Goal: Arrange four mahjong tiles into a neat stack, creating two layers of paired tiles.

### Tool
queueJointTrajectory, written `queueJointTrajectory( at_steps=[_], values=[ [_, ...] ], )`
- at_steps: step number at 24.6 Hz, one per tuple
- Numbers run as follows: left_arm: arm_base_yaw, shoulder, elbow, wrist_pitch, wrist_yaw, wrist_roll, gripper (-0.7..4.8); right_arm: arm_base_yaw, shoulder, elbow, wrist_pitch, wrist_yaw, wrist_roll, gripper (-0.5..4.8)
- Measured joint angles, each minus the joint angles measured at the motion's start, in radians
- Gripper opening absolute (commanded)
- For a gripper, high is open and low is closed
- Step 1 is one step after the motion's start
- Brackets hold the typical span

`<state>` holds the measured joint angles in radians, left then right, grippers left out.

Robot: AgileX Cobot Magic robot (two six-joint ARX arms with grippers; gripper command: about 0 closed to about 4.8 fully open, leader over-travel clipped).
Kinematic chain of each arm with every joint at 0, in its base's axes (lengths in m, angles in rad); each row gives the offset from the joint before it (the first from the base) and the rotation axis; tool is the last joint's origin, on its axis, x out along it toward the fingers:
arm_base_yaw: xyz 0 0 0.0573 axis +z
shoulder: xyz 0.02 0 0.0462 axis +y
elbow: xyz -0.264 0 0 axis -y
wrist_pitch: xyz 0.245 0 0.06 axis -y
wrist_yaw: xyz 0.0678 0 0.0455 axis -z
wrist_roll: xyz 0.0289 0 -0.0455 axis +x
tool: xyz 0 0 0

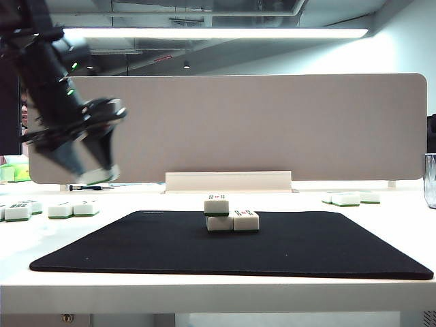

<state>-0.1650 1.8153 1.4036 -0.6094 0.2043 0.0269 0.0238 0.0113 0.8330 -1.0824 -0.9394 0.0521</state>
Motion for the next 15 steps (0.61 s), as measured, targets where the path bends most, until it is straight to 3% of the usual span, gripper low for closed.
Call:
queueJointTrajectory(
  at_steps=[4, 10, 15],
  values=[
    [-0.094, -0.028, 0.0, 0.008, 0.052, 0.087, 2.01, 0.0, 0.0, 0.0, 0.0, 0.0, 0.0, -0.01],
    [-0.299, -0.024, 0.0, 0.025, 0.049, 0.291, 2.0, 0.0, 0.0, 0.0, 0.0, 0.0, 0.0, -0.01],
    [-0.406, -0.025, 0.0, 0.087, 0.02, 0.341, 2.0, 0.0, 0.0, 0.0, 0.0, 0.0, 0.0, -0.01]
  ],
)
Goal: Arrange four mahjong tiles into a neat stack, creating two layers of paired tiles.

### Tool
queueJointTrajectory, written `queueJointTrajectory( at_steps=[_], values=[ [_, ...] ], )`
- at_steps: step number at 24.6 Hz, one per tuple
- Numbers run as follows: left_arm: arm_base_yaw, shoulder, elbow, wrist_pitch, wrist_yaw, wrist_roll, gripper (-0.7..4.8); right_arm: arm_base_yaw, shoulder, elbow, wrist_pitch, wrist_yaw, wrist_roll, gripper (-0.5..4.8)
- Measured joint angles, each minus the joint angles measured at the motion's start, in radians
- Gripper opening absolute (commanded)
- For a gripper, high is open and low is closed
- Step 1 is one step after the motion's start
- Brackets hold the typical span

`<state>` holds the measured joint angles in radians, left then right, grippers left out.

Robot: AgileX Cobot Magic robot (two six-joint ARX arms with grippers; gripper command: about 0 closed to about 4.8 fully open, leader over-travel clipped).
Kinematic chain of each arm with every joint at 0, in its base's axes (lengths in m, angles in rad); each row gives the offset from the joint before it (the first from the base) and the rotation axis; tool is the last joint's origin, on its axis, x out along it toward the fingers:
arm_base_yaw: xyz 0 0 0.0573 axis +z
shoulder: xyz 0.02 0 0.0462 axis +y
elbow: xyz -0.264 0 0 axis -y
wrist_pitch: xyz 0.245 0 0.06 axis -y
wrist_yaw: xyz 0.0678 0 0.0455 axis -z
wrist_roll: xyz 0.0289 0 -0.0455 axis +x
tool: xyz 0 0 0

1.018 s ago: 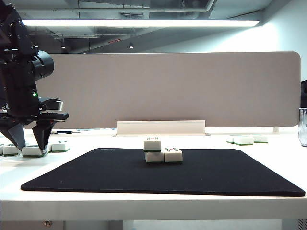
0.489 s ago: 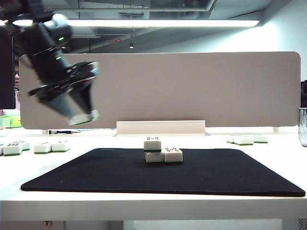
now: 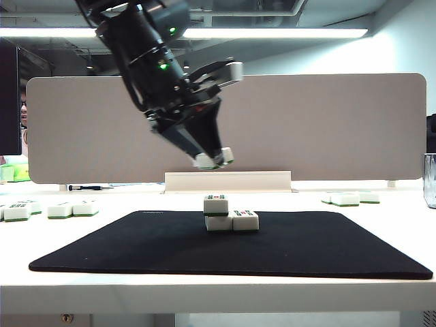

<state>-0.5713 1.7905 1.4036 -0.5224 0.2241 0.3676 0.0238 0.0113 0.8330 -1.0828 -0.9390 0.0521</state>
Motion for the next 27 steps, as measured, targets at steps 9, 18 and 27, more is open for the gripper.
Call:
queueJointTrajectory(
  at_steps=[9, 18, 27],
  values=[
    [-0.078, 0.02, 0.0, 0.127, -0.003, 0.124, 2.0, 0.0, 0.0, 0.0, 0.0, 0.0, 0.0, -0.01],
    [-0.074, 0.097, -0.001, 0.119, -0.007, 0.221, 2.0, 0.0, 0.0, 0.0, 0.0, 0.0, 0.0, -0.01],
    [-0.082, 0.123, -0.001, 0.122, -0.007, 0.261, 2.0, 0.0, 0.0, 0.0, 0.0, 0.002, 0.0, -0.01]
  ],
)
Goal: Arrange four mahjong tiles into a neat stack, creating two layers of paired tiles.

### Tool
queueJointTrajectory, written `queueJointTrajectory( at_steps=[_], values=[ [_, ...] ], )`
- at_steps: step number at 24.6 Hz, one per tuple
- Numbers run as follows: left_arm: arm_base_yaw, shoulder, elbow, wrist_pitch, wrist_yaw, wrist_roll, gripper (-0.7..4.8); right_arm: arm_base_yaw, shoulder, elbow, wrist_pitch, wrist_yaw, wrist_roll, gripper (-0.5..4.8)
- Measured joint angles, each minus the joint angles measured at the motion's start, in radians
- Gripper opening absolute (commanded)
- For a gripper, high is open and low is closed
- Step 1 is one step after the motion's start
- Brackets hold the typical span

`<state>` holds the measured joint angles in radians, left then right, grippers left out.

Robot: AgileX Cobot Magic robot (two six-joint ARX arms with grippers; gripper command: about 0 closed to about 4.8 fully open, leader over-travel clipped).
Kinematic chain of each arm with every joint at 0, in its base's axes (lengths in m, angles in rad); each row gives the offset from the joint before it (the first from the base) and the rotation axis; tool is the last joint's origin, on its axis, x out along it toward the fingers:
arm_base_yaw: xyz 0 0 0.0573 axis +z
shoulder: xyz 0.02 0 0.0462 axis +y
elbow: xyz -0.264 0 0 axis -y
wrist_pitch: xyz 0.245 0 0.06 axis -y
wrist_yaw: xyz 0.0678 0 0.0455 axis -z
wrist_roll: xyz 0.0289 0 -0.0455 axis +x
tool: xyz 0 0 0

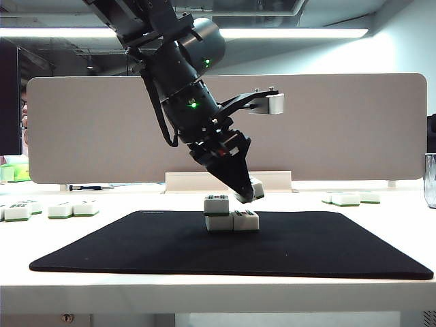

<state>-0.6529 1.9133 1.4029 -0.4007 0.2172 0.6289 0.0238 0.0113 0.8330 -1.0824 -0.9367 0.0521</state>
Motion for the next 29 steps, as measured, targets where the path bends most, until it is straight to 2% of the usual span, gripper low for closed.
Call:
queueJointTrajectory(
  at_steps=[29],
  values=[
    [0.0, 0.0, 0.0, -0.003, 0.0, 0.007, 2.2, 0.0, 0.0, 0.0, 0.0, 0.002, 0.0, -0.01]
  ],
)
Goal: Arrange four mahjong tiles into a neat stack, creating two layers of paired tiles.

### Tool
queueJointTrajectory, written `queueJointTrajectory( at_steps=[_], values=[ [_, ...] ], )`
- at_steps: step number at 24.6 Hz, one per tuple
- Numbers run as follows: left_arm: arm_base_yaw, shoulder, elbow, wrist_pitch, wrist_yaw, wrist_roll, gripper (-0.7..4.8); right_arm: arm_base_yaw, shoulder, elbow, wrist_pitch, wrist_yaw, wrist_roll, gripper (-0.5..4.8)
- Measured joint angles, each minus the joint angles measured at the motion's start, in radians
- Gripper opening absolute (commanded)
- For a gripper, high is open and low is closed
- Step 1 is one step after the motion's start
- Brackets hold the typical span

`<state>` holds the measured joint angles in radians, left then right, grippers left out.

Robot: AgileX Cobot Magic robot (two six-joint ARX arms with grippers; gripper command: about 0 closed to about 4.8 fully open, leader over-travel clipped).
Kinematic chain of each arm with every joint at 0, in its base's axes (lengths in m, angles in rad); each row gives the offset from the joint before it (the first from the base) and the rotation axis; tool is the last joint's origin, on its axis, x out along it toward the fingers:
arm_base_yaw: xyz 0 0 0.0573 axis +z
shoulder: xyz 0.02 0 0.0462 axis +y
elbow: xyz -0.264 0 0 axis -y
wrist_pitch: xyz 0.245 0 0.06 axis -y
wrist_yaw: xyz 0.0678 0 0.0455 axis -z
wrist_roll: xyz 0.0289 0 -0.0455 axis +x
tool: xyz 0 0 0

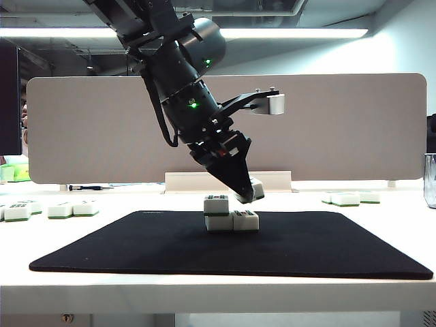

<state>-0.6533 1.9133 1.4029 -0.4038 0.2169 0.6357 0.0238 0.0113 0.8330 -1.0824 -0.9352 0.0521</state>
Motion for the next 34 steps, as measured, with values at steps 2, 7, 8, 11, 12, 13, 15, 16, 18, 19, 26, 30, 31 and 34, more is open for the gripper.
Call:
queueJointTrajectory(
  at_steps=[2, 7, 8, 11, 12, 13, 15, 16, 18, 19, 26, 30, 31, 34],
  values=[
    [0.0, 0.0, 0.0, 0.0, 0.0, 0.0, 2.2, 0.0, 0.0, 0.0, 0.0, 0.0, 0.0, -0.01],
    [0.0, 0.0, 0.0, 0.0, -0.035, 0.0, 2.2, 0.0, 0.0, 0.0, 0.0, 0.0, 0.0, -0.01],
    [0.0, 0.0, 0.0, 0.0, -0.039, 0.0, 2.2, 0.0, 0.0, 0.0, 0.0, 0.0, 0.0, -0.01],
    [0.0, 0.0, 0.0, 0.001, -0.044, 0.0, 2.2, 0.0, 0.0, 0.0, 0.0, 0.0, 0.0, -0.01],
    [0.0, 0.0, 0.0, 0.001, -0.044, 0.0, 2.2, 0.0, 0.0, 0.0, 0.0, 0.0, 0.0, -0.01],
    [0.0, 0.0, 0.0, 0.001, -0.044, 0.0, 2.2, 0.0, 0.0, 0.0, 0.0, 0.0, 0.0, -0.01],
    [0.0, 0.0, 0.0, 0.001, -0.043, 0.0, 2.21, 0.0, 0.0, 0.0, 0.0, 0.0, 0.0, -0.01],
    [0.0, 0.0, 0.0, 0.0, -0.043, 0.0, 2.45, 0.0, 0.0, 0.0, 0.0, 0.0, 0.0, -0.01],
    [0.0, 0.0, 0.0, 0.0, -0.043, 0.0, 3.35, 0.0, 0.0, 0.0, 0.0, 0.0, 0.0, -0.01],
    [0.0, 0.0, 0.0, 0.0, -0.043, 0.0, 3.38, 0.0, 0.0, 0.0, 0.0, 0.0, 0.0, -0.01],
    [0.0, 0.0, 0.0, 0.003, -0.043, 0.0, 3.37, 0.0, 0.0, 0.0, 0.0, 0.0, 0.0, -0.01],
    [-0.023, -0.008, 0.0, 0.058, -0.043, 0.0, 3.37, 0.0, 0.0, 0.0, 0.0, 0.0, 0.0, -0.01],
    [-0.028, -0.013, 0.0, 0.079, -0.042, 0.0, 3.36, 0.0, 0.0, 0.0, 0.0, 0.0, 0.0, -0.01],
    [-0.029, -0.019, 0.0, 0.161, -0.067, -0.002, 3.35, 0.0, 0.0, 0.0, 0.0, 0.0, 0.0, -0.01]
  ],
)
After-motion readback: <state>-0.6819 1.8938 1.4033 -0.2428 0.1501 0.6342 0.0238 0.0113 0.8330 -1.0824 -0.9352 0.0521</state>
